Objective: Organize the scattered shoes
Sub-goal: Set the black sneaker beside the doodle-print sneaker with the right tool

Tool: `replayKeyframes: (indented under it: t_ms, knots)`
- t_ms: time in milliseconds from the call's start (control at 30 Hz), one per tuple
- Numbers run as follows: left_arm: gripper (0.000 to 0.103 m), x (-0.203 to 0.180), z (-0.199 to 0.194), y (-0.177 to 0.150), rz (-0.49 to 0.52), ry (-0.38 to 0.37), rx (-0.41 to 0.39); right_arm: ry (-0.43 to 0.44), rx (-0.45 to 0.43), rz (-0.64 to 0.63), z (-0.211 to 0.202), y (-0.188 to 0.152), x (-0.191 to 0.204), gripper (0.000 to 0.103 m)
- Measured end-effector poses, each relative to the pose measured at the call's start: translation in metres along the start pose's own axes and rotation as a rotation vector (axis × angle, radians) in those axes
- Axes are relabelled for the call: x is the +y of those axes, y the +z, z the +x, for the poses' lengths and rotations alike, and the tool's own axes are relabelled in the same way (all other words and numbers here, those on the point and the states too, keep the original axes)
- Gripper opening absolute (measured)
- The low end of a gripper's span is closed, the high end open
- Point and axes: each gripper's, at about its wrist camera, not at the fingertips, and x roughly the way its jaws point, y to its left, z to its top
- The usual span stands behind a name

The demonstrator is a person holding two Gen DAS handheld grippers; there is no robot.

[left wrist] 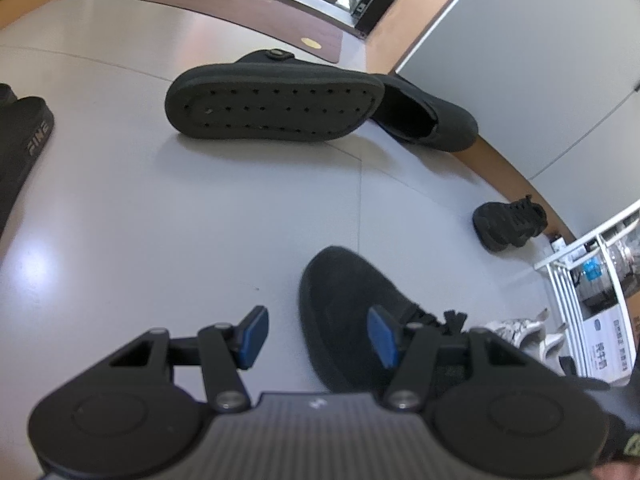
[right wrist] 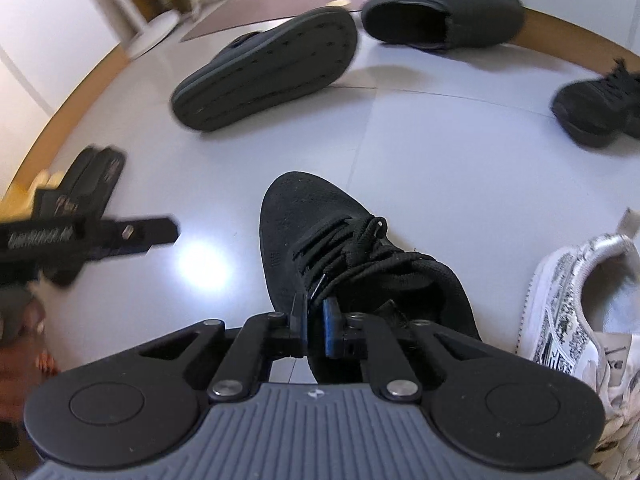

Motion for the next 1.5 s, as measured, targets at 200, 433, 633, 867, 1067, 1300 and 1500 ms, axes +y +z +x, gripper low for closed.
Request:
replayKeyframes:
  t_ms: [200, 433, 633, 867, 1067, 1300, 1500]
  knots:
    - [0.058, -0.001, 0.001, -0.001, 0.004, -0.002, 0.004, 0.04, 0.016, -0.031, -0.005, -0.006, 0.01, 0.008]
    - [0.058, 0.0, -0.002, -0.001, 0.006, -0.007, 0.002, 0.053, 0.007, -0.022, -0.02, -0.007, 0.019, 0.009]
    - [0.058, 0.004, -0.003, -0.002, -0.008, -0.012, 0.001, 0.029, -0.004, 0.096, -0.046, -0.019, 0.015, 0.017]
    - [0.058, 0.004, -0.003, -0.005, -0.013, -0.03, 0.004, 0.049, 0.055, 0.277, -0.047, -0.05, 0.002, 0.049]
    - [0.058, 0.007, -0.007, -0.006, -0.033, -0.036, -0.019, 0.062, 0.091, 0.434, -0.029, -0.061, -0.011, 0.074]
    - [0.058, 0.013, -0.009, -0.006, -0.059, -0.027, -0.038, 0.013, 0.056, 0.542, -0.01, -0.055, -0.023, 0.09]
    - [0.059, 0.01, -0.007, -0.007, -0.046, -0.027, -0.027, -0.029, 0.023, 0.597, 0.002, -0.044, -0.03, 0.092]
